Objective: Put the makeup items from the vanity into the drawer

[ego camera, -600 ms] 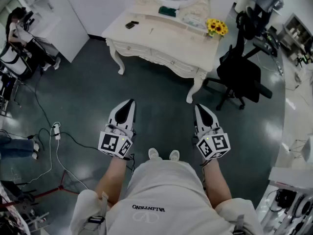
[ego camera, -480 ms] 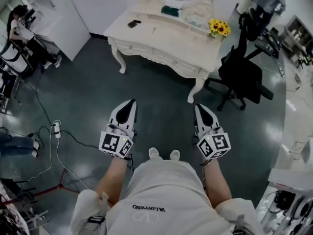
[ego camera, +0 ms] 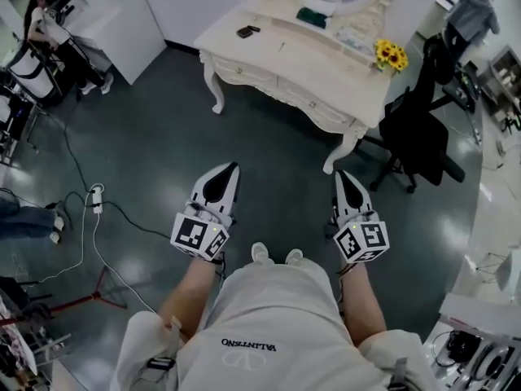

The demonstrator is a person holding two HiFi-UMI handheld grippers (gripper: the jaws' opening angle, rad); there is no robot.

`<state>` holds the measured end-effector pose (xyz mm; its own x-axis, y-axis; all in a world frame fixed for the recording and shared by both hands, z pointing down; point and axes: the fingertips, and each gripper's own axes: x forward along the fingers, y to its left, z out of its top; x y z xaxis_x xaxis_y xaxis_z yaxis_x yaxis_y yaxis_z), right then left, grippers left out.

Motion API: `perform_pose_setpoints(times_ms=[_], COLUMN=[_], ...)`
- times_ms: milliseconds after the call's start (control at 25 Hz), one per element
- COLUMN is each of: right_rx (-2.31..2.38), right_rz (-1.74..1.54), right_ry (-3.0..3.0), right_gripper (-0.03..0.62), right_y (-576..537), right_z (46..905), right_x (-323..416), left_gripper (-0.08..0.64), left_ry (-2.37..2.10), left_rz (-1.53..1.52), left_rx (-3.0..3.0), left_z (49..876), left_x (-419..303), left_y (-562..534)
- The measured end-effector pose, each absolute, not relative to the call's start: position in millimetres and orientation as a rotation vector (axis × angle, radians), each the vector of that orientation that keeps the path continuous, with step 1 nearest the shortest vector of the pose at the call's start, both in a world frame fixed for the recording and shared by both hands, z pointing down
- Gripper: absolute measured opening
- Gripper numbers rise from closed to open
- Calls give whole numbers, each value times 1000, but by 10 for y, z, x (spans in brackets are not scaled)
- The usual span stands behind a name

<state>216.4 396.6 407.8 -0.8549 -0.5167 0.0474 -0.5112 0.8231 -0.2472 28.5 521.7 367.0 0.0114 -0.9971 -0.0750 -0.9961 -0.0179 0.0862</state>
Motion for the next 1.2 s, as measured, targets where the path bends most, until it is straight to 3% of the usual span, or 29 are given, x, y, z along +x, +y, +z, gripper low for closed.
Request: perform_pose_setpoints(times_ms=[680,1200], right_rx=[-752,-582], right_rz=[-364,-369], right_ry=[3034,3053], right_gripper=[11,11], right_y=[3707,2455], right_z=[4128,4110], right_x=[1423,730], left_gripper=[-2,-2], left_ry=[-2169,-2216], left_rz=[-193,-130], left_rx=[2166,2133], left_z=[3966,3920], left_x=[-170,-548], left_y=[4989,3687])
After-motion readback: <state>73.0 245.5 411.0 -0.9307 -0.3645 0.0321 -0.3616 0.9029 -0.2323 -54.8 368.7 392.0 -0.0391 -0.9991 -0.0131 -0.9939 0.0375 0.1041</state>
